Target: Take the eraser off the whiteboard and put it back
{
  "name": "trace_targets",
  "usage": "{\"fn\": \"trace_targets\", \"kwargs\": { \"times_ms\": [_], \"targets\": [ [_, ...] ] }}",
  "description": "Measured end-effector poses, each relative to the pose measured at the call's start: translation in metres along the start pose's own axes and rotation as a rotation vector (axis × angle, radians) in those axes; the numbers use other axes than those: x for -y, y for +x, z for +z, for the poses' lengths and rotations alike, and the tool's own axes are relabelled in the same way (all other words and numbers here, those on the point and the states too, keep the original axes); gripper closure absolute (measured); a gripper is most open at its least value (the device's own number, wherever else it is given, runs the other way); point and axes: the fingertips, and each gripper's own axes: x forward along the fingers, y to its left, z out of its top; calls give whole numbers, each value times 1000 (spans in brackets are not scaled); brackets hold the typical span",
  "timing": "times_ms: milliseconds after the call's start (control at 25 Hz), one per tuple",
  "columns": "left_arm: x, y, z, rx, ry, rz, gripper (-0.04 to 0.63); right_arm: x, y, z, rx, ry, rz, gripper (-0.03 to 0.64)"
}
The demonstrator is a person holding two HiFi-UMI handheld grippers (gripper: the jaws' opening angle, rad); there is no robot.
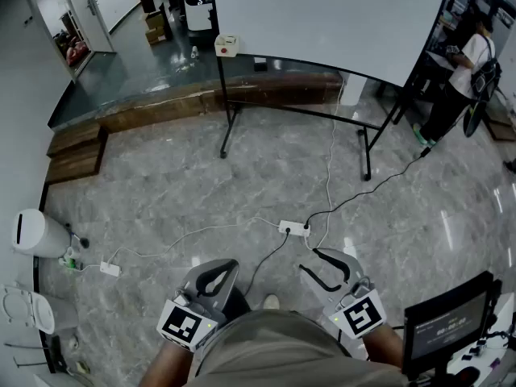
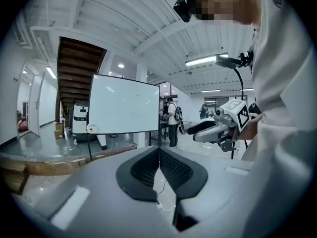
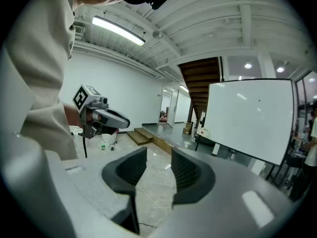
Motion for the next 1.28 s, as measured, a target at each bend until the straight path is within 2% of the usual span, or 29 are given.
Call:
{"fn": "trace_targets", "kwargs": {
  "times_ms": [240, 440, 760, 920, 1040, 1160, 1280],
  "targets": [
    [-1, -4, -6, -13, 22, -2, 584, 0, 0, 2, 33, -5, -8, 460],
    [5, -9, 14, -6, 41, 15, 584, -6, -4, 0, 24, 17, 11, 465],
    [-29, -41, 1, -26, 63, 112, 584, -33, 9, -13, -35, -30, 115, 465],
    [-55, -58, 4, -26, 58, 164, 584, -44, 22, -9, -46, -7, 153, 470],
    [-77, -70, -1, -8, 47, 189, 584, -56, 48, -8, -74, -55, 184, 556],
    [-102, -86, -21, -14, 16, 193, 584, -72, 84, 1, -78, -112, 191, 609],
    [-131, -102, -37, -41, -11, 189, 586, -84, 119, 14, -75, -102, 173, 615]
  ]
}}
